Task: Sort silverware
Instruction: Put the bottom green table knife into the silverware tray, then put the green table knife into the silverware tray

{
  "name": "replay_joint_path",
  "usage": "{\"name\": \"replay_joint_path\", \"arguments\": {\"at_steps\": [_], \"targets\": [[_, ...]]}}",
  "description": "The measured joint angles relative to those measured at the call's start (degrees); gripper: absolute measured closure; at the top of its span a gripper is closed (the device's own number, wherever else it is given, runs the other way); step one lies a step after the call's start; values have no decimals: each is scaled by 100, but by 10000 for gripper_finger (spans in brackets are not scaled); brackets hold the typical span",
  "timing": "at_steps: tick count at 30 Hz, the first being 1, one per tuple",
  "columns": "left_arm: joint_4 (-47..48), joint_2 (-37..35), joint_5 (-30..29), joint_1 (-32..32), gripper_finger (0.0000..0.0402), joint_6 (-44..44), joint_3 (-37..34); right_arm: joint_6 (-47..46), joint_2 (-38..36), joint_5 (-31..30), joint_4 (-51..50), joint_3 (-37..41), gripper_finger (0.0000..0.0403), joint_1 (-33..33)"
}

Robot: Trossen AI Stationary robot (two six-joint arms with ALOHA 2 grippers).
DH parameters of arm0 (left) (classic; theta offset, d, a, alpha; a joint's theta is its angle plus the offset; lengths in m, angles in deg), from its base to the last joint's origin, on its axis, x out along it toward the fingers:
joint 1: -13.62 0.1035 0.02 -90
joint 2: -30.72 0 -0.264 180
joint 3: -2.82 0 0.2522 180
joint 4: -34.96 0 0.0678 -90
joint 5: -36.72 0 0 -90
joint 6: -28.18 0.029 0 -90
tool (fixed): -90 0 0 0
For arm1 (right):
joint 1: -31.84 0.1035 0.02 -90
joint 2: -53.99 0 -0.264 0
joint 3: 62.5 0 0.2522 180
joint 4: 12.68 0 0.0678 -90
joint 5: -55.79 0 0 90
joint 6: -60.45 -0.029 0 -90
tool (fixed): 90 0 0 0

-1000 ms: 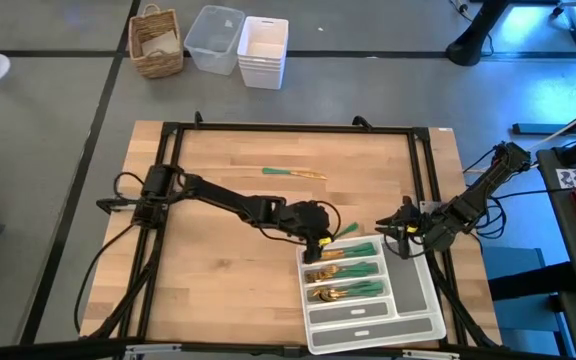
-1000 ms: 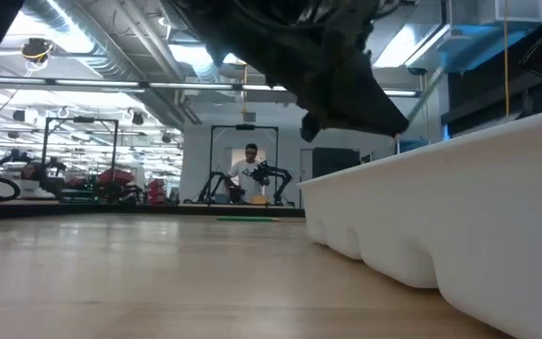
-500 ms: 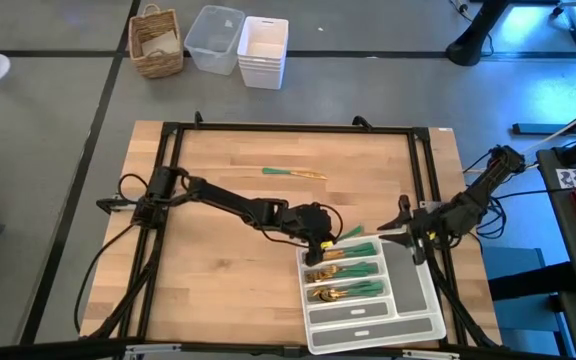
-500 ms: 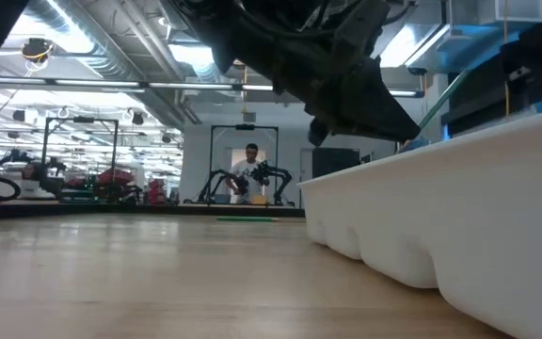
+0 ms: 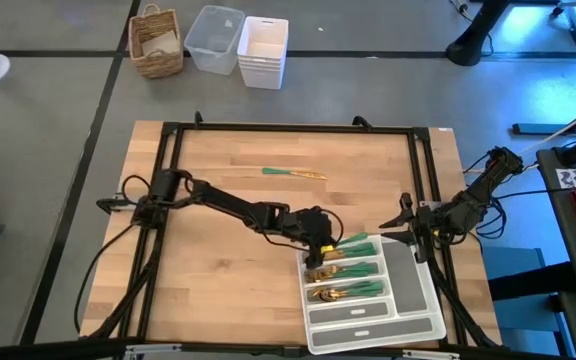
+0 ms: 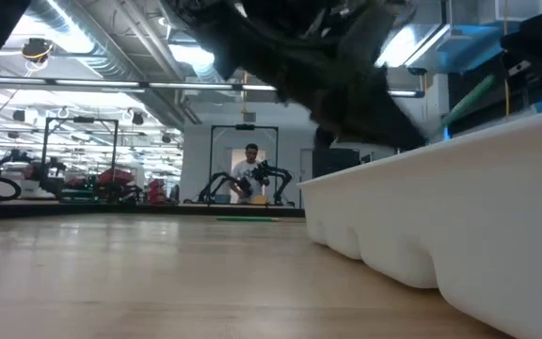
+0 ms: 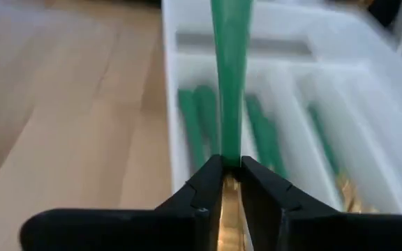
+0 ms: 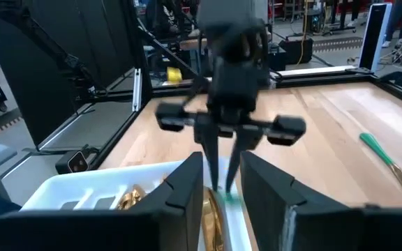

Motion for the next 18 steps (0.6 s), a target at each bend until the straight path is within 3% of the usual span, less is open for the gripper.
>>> {"name": "replay_joint_path", "arguments": {"at_steps": [9,18], "targets": [[237,7,47,24,293,-227,-32,8,-17,297,18,0,304,0],[170,-307,44,259,293,-48,-23,304,125,107,564,0,304,-2]]}}
